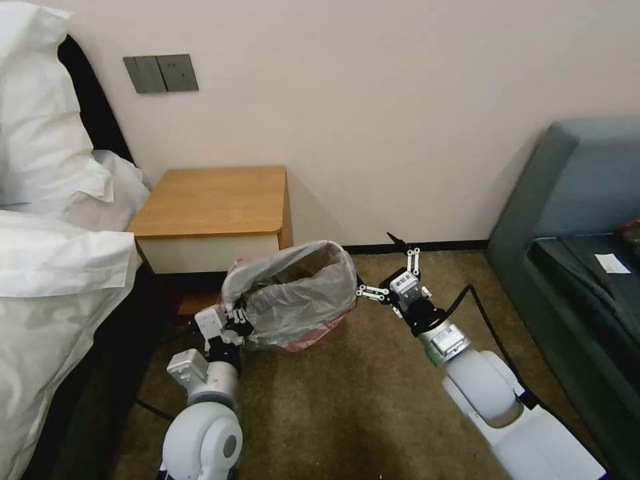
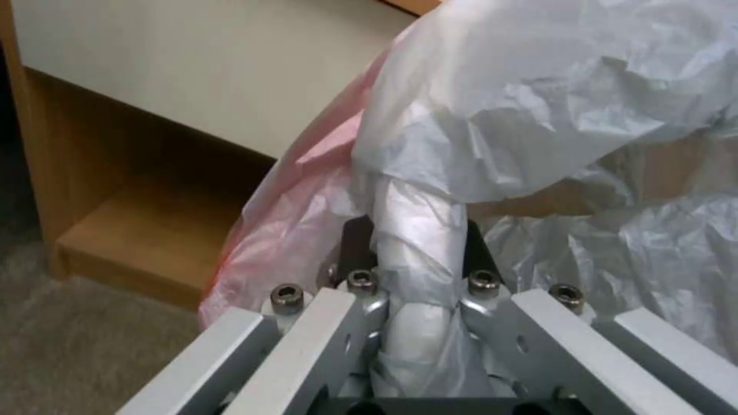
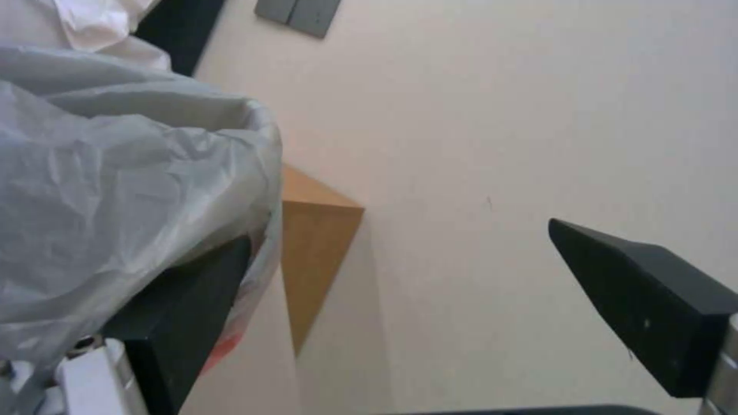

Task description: Pick up the garbage bag from the table and place it over the trash can.

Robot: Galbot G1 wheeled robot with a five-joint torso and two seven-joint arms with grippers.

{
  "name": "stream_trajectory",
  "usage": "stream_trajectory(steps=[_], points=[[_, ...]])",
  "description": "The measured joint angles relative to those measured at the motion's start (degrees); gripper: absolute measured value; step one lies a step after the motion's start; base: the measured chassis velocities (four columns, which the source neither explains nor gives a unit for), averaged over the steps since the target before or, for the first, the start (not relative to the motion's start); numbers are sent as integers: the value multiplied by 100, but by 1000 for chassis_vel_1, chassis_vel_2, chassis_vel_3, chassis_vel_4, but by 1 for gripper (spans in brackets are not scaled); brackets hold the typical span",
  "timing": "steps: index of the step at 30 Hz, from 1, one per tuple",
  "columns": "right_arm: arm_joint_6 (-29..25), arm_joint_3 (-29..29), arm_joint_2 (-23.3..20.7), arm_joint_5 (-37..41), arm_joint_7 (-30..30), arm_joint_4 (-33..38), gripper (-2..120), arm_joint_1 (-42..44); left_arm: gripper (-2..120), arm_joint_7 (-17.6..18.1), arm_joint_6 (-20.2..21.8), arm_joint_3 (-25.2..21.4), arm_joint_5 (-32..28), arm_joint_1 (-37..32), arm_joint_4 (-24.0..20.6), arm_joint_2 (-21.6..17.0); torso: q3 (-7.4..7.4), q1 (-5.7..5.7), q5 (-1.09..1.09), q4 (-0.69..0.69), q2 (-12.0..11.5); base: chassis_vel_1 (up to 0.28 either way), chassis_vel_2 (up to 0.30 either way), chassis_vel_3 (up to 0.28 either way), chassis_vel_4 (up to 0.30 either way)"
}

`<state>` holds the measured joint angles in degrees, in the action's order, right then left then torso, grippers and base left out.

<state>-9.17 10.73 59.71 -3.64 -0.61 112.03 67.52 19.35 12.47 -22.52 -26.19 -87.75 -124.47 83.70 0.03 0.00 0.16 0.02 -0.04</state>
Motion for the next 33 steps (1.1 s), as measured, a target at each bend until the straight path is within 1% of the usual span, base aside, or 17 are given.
stream_trajectory(steps=[8, 10, 18, 24, 26, 29, 30, 32, 33], points=[[-126, 104, 59, -420, -36, -300, 100, -69, 4, -50, 13, 24, 22, -25, -49, -39, 0, 0, 1, 0, 0, 0, 0, 0, 0], [-139, 166, 44, -562, -137, -361, 100, -68, 4, -57, 16, 22, 36, -1, 18, -83, 0, 0, -1, 0, 0, 0, 0, 0, 0], [-57, 259, -36, -690, -201, -376, 100, -44, 4, -58, 17, -56, 28, 95, 135, -294, 0, 0, 0, 0, 0, 0, 0, 0, 0], [44, 346, -58, -786, -194, -266, 100, 91, 4, -36, 17, -63, 3, 204, 202, -280, 0, 0, 0, 0, 0, 0, 0, 0, 0], [109, 360, -44, -724, -123, -154, 100, 198, 4, -24, 19, -64, -30, 259, 247, -272, 0, 0, 0, 0, 0, 0, 0, 0, 0], [391, 343, 66, -203, 166, 205, 100, 480, 4, 14, 20, -74, -124, 396, 347, -225, -1, 0, 0, 0, 0, 0, 0, 0, 0], [391, 343, 66, -203, 166, 205, 100, 480, 4, 14, 20, -74, -124, 396, 347, -225, -1, 0, 0, 0, 0, 0, 0, 0, 0], [568, 361, 197, 236, 345, 472, 100, 638, 4, 36, 20, -88, -200, 483, 421, -173, -1, 0, 0, 0, 0, 0, 0, 0, 0], [766, 352, 284, 614, 519, 661, 100, 739, 4, 42, 14, -97, -226, 534, 464, -142, -1, 0, -1, 0, 0, 0, 0, 0, 0]])
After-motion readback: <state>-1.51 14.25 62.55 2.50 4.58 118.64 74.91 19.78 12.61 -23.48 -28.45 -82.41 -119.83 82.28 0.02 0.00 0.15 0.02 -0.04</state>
